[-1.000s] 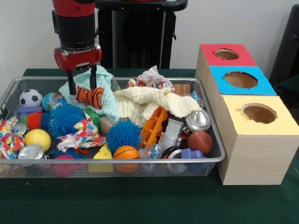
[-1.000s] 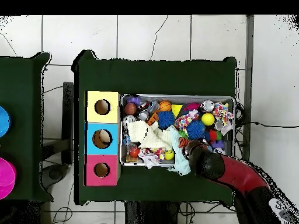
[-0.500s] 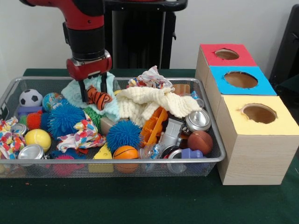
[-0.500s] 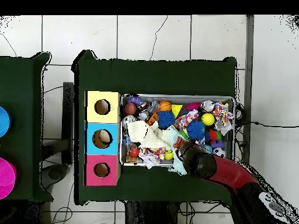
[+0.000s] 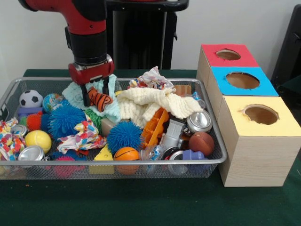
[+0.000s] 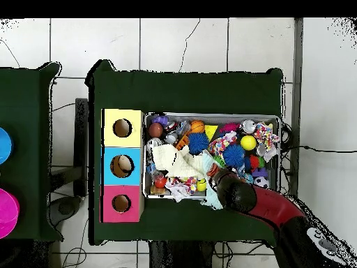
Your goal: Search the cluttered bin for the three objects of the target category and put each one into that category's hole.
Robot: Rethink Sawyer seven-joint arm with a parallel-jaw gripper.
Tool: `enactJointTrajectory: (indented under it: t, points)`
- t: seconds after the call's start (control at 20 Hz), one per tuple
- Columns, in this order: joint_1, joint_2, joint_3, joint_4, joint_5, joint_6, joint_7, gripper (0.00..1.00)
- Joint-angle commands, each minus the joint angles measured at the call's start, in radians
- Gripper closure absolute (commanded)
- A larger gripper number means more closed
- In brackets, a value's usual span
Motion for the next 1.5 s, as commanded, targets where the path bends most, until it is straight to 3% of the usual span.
enactJointTrajectory:
  t: [0.05, 0.55, 0.6, 1.1, 1.5]
  points:
    - [0.004, 0.050, 0.006, -0.095, 0.035, 0.029, 0.207, 0.00]
    - [0.007, 0.046, -0.005, -0.091, 0.028, 0.026, 0.205, 0.00]
    - [0.006, 0.046, -0.005, -0.091, 0.029, 0.028, 0.204, 1.00]
    - [0.001, 0.037, 0.009, -0.101, 0.021, 0.023, 0.187, 1.00]
    - [0.099, -0.008, -0.091, -0.176, 0.102, 0.175, 0.245, 1.00]
